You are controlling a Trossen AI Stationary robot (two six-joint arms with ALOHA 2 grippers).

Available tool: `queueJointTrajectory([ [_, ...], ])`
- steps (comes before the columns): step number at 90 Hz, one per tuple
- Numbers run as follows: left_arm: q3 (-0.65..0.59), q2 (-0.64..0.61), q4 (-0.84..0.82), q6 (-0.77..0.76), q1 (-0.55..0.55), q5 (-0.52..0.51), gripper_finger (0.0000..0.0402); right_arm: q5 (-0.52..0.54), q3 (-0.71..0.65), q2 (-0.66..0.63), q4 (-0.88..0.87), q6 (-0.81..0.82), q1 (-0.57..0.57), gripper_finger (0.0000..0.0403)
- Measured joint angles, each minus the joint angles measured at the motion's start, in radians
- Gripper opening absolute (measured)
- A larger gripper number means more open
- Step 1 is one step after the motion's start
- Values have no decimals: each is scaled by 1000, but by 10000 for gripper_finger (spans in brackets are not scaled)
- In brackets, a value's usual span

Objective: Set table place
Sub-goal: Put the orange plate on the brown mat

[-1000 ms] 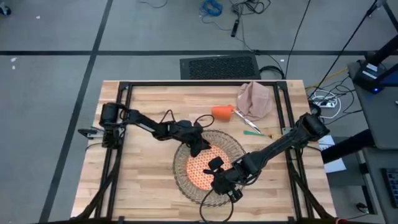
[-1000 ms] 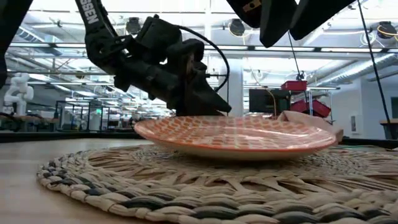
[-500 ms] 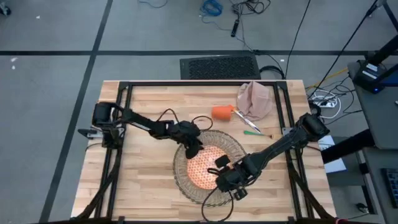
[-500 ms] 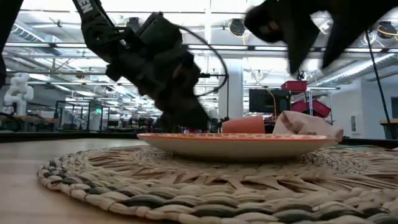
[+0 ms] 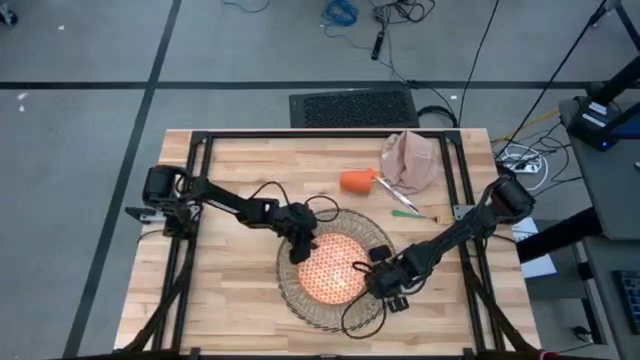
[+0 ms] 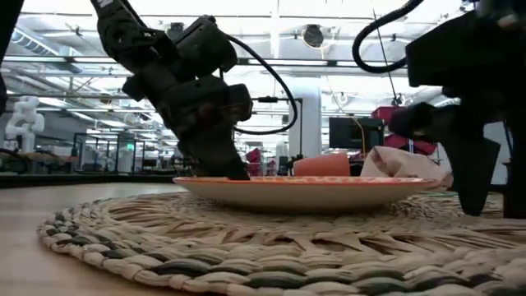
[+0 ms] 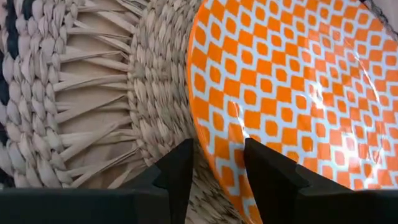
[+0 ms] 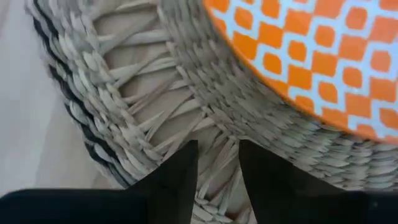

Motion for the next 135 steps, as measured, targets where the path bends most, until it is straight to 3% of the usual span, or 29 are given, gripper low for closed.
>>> queueJointTrajectory([
  [40, -35, -8, -75, -74, -66, -62, 128, -60, -29, 12, 232, -141, -94, 109],
  [78, -121, -180, -57, -123, -129, -160, 128, -1, -28, 19, 337, -136, -107, 109],
  [102, -116, -233, 100, -82, -129, -177, 128, -25, 13, 19, 286, -146, -104, 109],
  [135, -117, -241, 74, -78, -128, -186, 128, -24, 137, 14, 74, -178, -103, 109],
])
